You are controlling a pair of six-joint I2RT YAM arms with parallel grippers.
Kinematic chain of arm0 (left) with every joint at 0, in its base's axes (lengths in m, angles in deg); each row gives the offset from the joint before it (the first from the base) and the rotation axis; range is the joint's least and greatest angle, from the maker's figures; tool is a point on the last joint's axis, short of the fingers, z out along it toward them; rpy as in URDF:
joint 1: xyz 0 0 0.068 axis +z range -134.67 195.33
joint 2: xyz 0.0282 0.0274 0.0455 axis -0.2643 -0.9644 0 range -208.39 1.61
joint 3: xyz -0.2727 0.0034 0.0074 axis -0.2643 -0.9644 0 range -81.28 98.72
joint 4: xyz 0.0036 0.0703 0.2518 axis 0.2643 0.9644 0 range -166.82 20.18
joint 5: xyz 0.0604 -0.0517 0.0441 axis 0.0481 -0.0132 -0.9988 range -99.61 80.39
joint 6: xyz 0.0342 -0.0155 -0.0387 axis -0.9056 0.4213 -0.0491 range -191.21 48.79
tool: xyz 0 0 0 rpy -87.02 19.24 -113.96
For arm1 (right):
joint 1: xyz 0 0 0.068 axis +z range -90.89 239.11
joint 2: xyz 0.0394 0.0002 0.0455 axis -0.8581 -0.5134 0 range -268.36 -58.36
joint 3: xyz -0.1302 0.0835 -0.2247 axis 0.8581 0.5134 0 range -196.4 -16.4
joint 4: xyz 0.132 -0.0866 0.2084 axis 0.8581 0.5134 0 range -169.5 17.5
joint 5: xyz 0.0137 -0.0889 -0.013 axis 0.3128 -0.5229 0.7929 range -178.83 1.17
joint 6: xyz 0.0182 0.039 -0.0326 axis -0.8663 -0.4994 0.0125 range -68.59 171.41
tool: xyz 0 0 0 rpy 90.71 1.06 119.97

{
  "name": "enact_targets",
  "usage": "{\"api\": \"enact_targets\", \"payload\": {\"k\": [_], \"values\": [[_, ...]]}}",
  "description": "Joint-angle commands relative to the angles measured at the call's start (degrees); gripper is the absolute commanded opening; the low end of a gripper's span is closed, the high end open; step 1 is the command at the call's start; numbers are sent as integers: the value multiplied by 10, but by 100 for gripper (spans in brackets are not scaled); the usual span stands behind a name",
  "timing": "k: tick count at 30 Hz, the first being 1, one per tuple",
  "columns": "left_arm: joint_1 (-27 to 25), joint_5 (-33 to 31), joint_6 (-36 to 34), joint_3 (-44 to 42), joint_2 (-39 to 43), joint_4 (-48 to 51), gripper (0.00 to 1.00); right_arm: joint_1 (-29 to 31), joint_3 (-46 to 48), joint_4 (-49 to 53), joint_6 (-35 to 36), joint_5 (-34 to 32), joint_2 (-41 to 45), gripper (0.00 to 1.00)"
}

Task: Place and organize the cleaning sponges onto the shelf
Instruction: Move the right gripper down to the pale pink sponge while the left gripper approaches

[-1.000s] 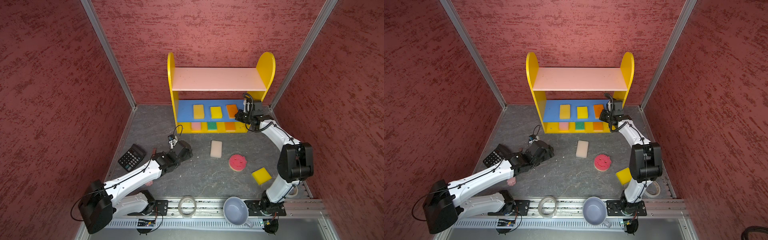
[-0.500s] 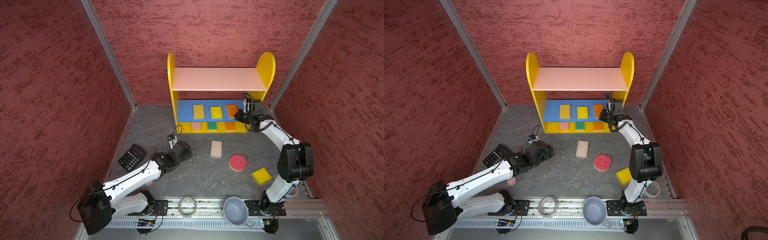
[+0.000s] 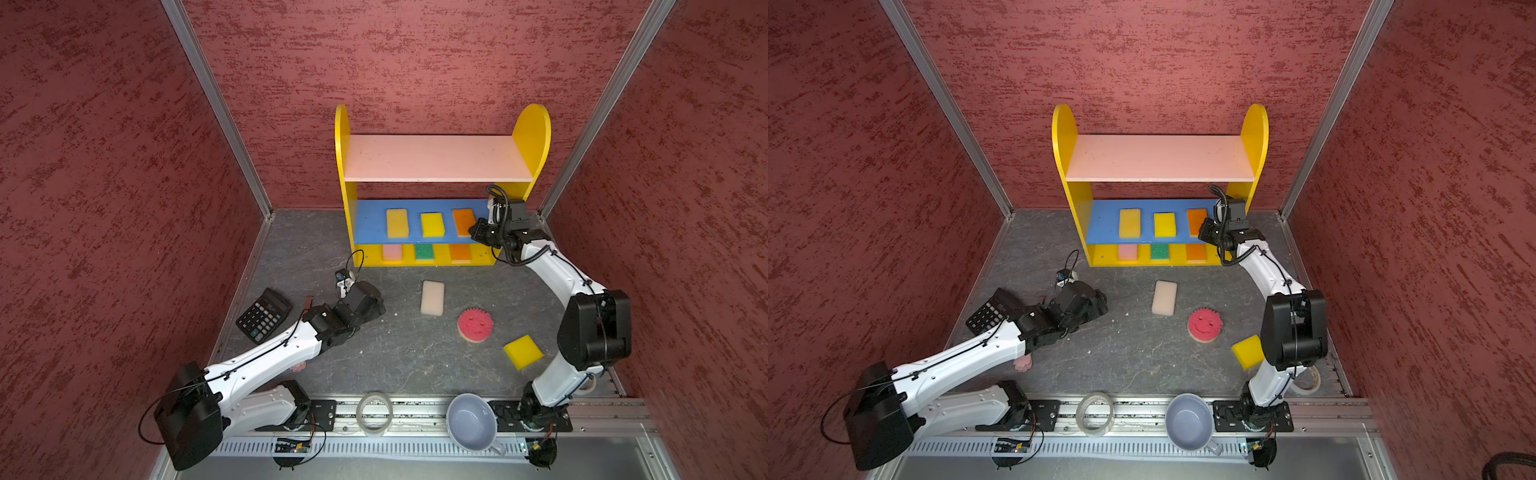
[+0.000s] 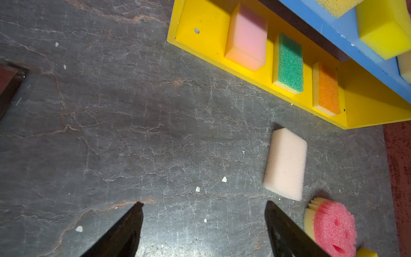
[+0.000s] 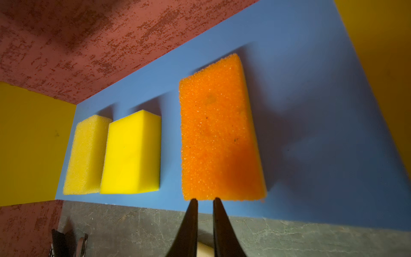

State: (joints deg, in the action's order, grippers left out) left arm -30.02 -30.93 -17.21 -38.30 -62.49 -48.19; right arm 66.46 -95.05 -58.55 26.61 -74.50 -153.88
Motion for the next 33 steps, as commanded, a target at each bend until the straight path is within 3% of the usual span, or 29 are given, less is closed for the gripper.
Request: {"api": "enact_targets", "payload": {"k": [1,4,11,16,20,26,33], "values": [[-3,-4,-17,8,17,-12,86,9,34,35,17,-45,74,20],[-1,5,-24,4,14,-21,87,17,74,55,20,-78,111,30],[-4,51,-40,-5,-4,-64,88,17,174,65,7,-84,188,50],[-12,93,-56,-16,-32,-124,90,25,251,58,-4,-57,229,48],[-33,119,-67,15,-110,-146,88,75,305,9,-27,-31,255,47],[-64,143,-87,86,-226,-166,86,117,319,-20,-53,-27,219,50],[-65,164,-73,115,-297,-209,85,153,344,-69,-73,-5,170,55]]}}
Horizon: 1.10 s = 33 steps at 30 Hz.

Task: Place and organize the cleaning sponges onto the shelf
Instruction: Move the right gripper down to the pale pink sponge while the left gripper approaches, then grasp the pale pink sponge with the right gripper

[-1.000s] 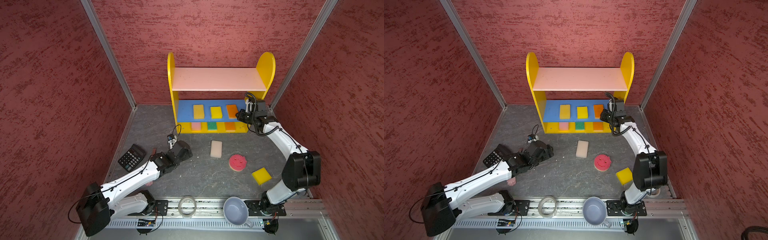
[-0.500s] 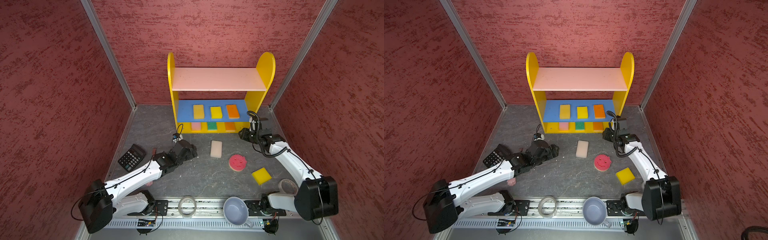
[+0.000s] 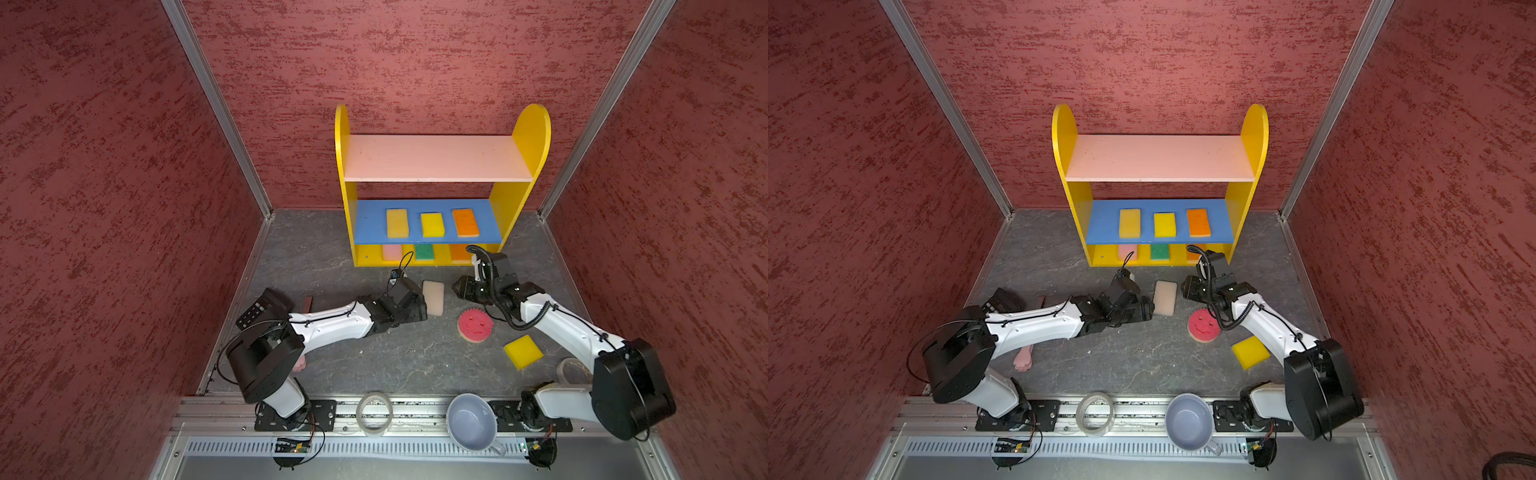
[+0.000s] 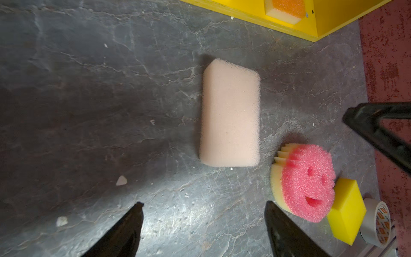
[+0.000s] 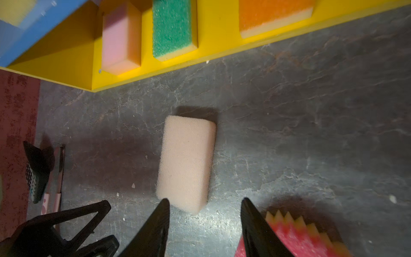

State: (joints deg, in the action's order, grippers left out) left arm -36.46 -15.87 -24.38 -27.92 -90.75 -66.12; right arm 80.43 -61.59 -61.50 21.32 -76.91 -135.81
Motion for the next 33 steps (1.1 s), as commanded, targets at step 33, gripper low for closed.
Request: {"api": "enact_targets", "payload": {"k": [33], "values": [[24,70,33,34,-105,-74,66,64,-7,-135,-30,80,-176,26]]}}
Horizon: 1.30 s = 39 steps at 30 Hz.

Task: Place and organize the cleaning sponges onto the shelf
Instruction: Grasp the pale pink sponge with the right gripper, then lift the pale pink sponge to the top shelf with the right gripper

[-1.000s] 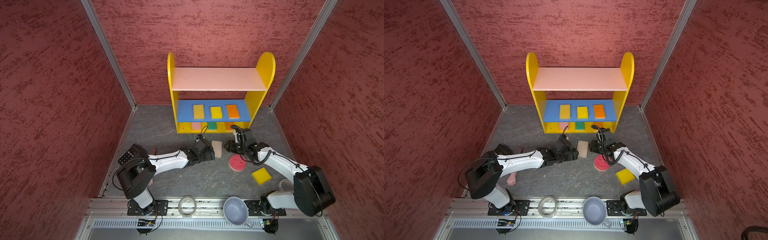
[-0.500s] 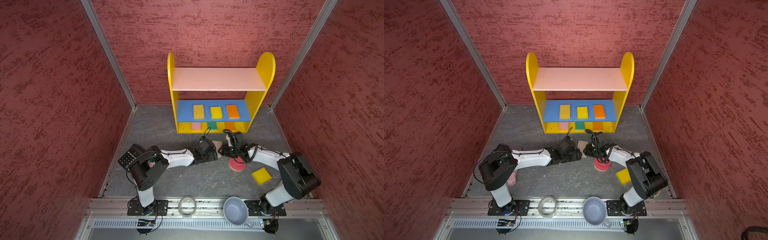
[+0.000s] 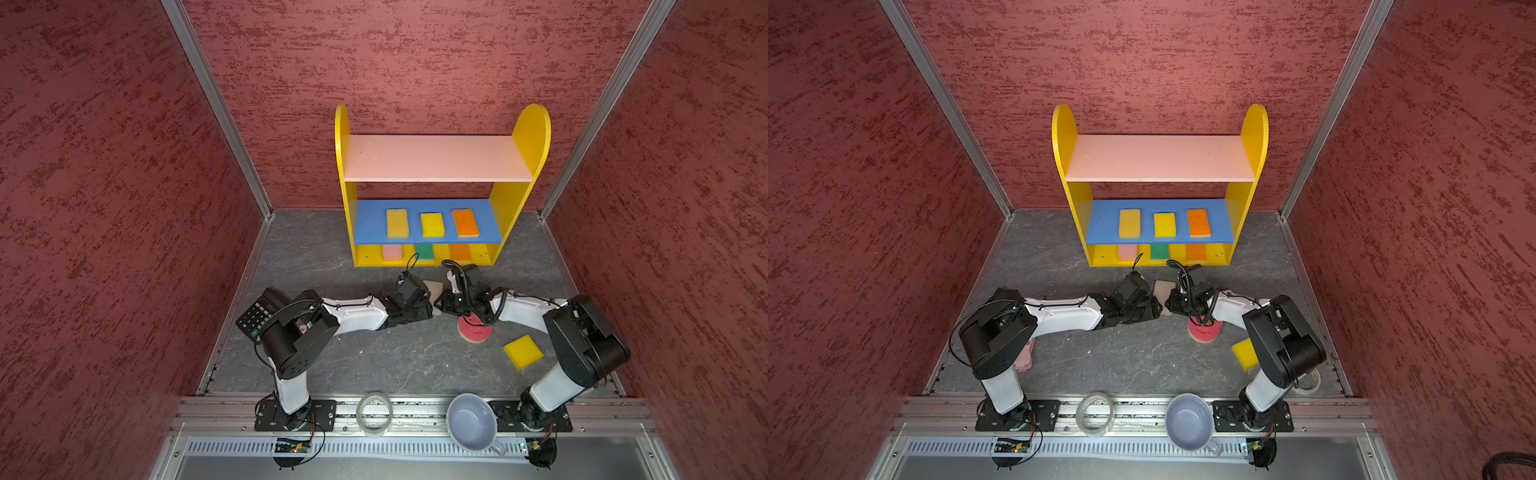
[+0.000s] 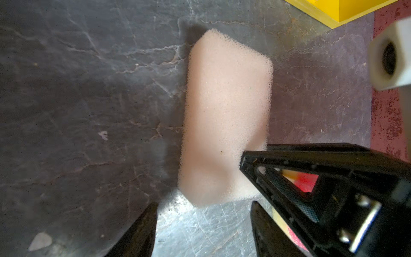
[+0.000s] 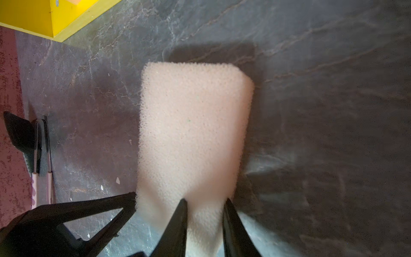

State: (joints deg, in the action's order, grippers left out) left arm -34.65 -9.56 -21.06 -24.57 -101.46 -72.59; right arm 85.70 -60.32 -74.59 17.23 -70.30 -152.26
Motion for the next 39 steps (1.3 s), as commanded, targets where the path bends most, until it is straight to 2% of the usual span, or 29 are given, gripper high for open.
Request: {"api": "enact_targets", "payload": {"k": [1,6,10,16,19,23,27,31,36,39], "values": [[6,5,-1,-2,9,-7,66,18,-25,-1,18,14,-12,26],[15,-6,-3,-20,43,13,66,46,-49,16,43,6,-21,8],[20,-32,-3,-41,98,38,66,60,-57,12,54,9,-6,4],[24,-137,-22,-75,271,129,73,68,-85,46,106,-23,40,0],[42,-174,-27,-92,362,163,74,68,-131,78,135,-42,58,0],[74,-199,-52,-86,463,209,74,68,-234,125,168,-61,69,0],[101,-231,-92,-47,511,254,75,68,-351,182,184,-87,55,0],[127,-235,-143,13,520,268,76,68,-473,227,195,-92,29,0],[149,-245,-211,120,492,263,75,68,-640,291,214,-96,-31,0],[150,-252,-247,162,485,213,74,68,-771,352,218,-102,-90,0]]}}
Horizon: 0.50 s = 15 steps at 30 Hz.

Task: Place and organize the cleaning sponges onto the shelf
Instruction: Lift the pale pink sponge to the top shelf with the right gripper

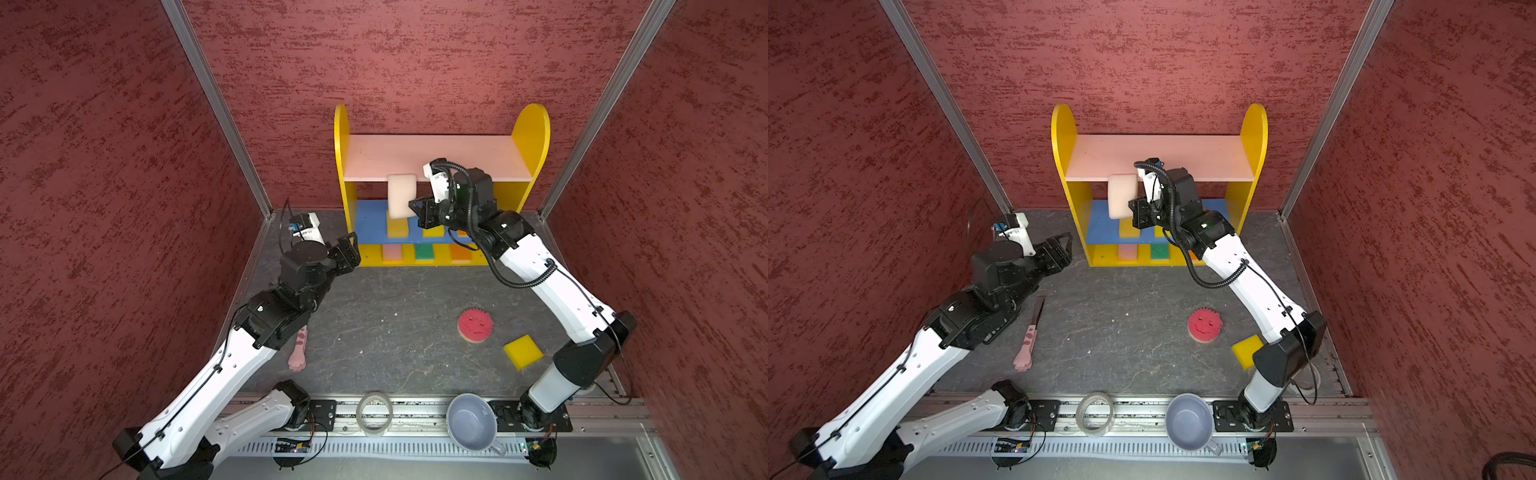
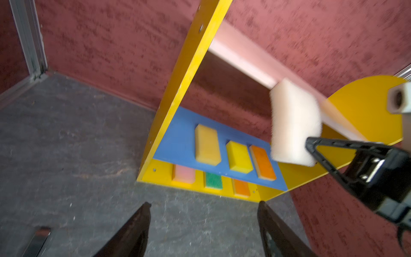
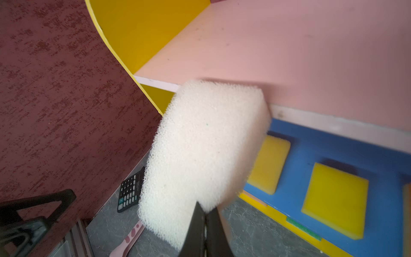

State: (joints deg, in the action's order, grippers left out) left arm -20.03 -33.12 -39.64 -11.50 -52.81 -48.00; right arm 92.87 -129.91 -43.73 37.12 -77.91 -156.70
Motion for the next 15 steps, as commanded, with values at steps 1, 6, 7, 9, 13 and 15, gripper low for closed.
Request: {"api": "enact_targets", "payload": {"k": [1,6,7,9,13,15], "values": [[4,-14,-72,45,-7,-50,73,-4,-125,66,19,-25,-69,0],[7,-15,-112,115,-60,-94,71,-3,-337,134,17,-9,-179,0],[6,-3,-118,124,-71,-109,71,-4,-367,139,17,-7,-195,0],[6,13,-139,133,-88,-151,71,-4,-391,131,19,-10,-212,0],[9,5,-177,173,-136,-200,70,-4,-389,95,32,-18,-218,0],[13,13,-184,206,-168,-203,71,-4,-389,78,36,-27,-219,0]]}}
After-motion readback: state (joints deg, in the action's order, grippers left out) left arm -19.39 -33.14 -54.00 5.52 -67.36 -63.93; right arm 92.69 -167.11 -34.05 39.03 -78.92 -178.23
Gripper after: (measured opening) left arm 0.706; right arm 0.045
